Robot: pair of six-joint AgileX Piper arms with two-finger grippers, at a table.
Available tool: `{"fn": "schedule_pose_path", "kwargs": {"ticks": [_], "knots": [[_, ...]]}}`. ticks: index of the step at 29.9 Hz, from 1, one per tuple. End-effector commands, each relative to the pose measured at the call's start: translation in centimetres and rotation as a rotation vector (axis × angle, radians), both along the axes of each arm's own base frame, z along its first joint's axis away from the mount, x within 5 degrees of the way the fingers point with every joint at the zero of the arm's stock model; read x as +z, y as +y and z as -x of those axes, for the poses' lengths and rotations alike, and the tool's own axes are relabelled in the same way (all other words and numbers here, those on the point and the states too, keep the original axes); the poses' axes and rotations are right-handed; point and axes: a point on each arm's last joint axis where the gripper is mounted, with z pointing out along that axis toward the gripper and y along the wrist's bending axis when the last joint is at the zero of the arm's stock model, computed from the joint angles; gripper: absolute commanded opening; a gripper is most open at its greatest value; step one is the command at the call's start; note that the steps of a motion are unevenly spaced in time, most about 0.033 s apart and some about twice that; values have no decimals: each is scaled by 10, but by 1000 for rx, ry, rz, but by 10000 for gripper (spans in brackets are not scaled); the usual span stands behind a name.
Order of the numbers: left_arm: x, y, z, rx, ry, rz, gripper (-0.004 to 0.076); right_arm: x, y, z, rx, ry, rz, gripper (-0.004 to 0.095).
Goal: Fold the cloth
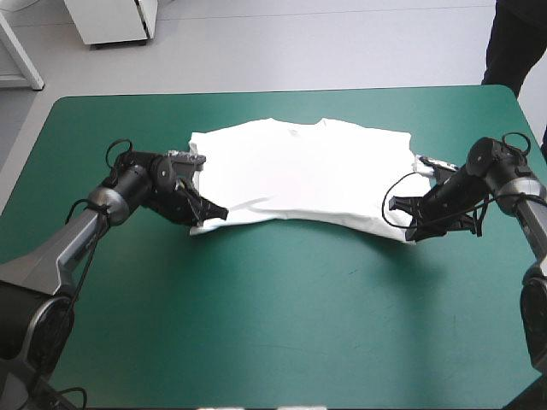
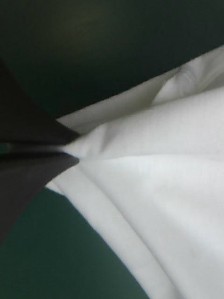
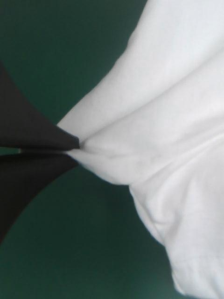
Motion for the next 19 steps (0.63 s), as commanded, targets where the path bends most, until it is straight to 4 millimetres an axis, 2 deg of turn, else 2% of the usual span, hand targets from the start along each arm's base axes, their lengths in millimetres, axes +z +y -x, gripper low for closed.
{"fn": "schedule_pose_path", "kwargs": {"ticks": [1, 6, 10, 15, 19], "knots": [[7, 4, 33, 10, -3, 71, -9, 15, -1, 26, 10, -31, 2, -19], [-20, 14, 80, -8, 108, 79, -9, 6, -2, 56, 18, 35, 20, -19], [-30, 20, 103, -7, 156, 68, -9, -4, 0, 79, 19, 82, 22, -19], [-37, 24, 117, -7, 182, 60, -9, -25, 8, 109, 79, 170, 69, -19], [-36, 24, 116, -8, 183, 60, -8, -30, 12, 113, 89, 174, 70, -18]]}}
